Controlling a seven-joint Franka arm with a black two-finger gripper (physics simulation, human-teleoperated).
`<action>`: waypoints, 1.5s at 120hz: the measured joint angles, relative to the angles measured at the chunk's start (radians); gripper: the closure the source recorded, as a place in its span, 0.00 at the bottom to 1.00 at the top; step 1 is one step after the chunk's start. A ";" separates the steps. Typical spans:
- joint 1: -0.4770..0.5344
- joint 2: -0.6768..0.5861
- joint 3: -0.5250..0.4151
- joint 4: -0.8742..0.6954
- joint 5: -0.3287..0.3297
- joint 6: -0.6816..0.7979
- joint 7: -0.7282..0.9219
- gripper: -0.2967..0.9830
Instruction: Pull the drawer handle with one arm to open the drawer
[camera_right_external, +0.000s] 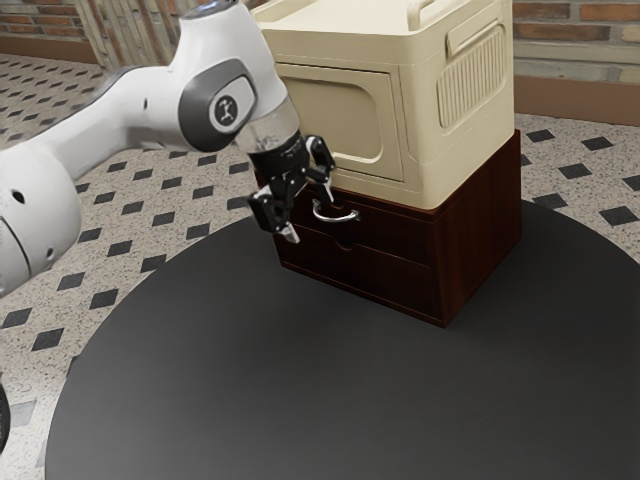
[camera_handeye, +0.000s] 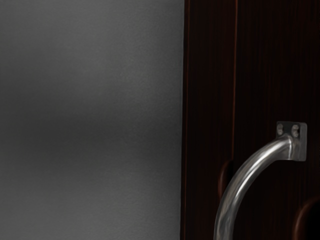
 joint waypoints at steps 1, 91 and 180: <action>0.000 0.000 0.000 0.000 0.000 0.001 -0.001 0.28; 0.001 -0.040 0.007 -0.115 -0.011 0.046 -0.037 0.42; 0.008 -0.291 0.011 -0.455 -0.038 0.154 -0.052 0.43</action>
